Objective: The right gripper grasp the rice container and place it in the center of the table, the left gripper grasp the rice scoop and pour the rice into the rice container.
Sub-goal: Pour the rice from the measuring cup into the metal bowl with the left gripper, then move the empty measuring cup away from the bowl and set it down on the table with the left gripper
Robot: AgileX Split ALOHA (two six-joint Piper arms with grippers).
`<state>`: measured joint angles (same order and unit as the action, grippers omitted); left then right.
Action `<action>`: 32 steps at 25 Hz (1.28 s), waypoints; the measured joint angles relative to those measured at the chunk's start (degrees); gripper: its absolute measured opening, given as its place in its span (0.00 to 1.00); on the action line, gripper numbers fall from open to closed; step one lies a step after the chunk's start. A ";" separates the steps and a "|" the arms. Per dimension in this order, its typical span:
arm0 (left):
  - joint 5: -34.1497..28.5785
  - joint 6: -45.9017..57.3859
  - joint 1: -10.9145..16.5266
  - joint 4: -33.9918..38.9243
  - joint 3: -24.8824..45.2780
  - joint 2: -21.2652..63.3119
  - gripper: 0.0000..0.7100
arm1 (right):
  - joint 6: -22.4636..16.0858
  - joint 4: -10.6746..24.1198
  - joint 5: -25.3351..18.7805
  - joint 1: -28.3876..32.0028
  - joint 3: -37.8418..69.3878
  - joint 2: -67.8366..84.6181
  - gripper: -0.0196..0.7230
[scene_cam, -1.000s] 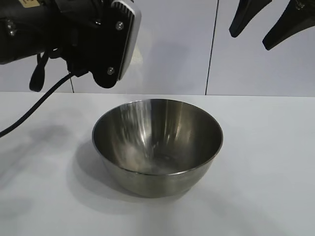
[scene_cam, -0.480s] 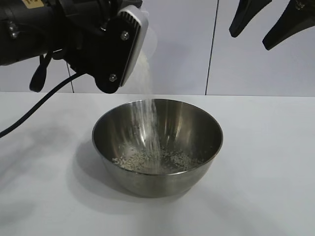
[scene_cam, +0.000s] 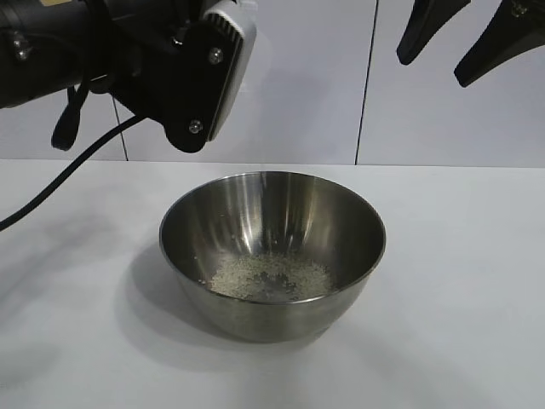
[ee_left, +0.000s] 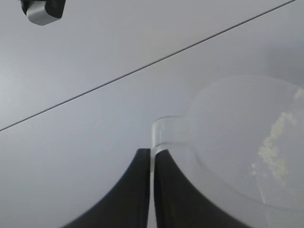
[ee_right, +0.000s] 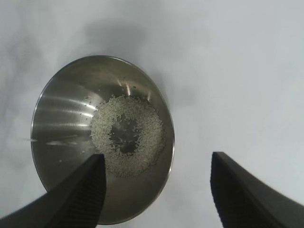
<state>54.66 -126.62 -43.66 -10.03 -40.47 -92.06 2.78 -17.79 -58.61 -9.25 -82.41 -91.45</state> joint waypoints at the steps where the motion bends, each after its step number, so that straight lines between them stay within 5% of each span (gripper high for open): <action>1: 0.05 0.00 0.00 0.00 0.00 0.00 0.01 | 0.00 0.00 0.00 0.00 0.00 0.00 0.62; 11: 0.38 1.81 0.00 -0.18 1.07 0.00 0.01 | 0.00 0.00 -0.05 0.00 0.00 0.00 0.62; 28: -8.12 51.13 0.06 -12.14 1.17 0.00 0.01 | 0.00 0.00 -0.10 0.00 0.00 0.00 0.62; 32: -13.50 60.85 1.79 -12.28 1.17 1.21 0.01 | 0.00 0.00 -0.10 0.00 0.00 0.00 0.62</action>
<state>41.16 -65.77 -41.88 -22.31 -39.31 -90.85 2.78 -17.79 -58.71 -9.25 -82.41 -91.45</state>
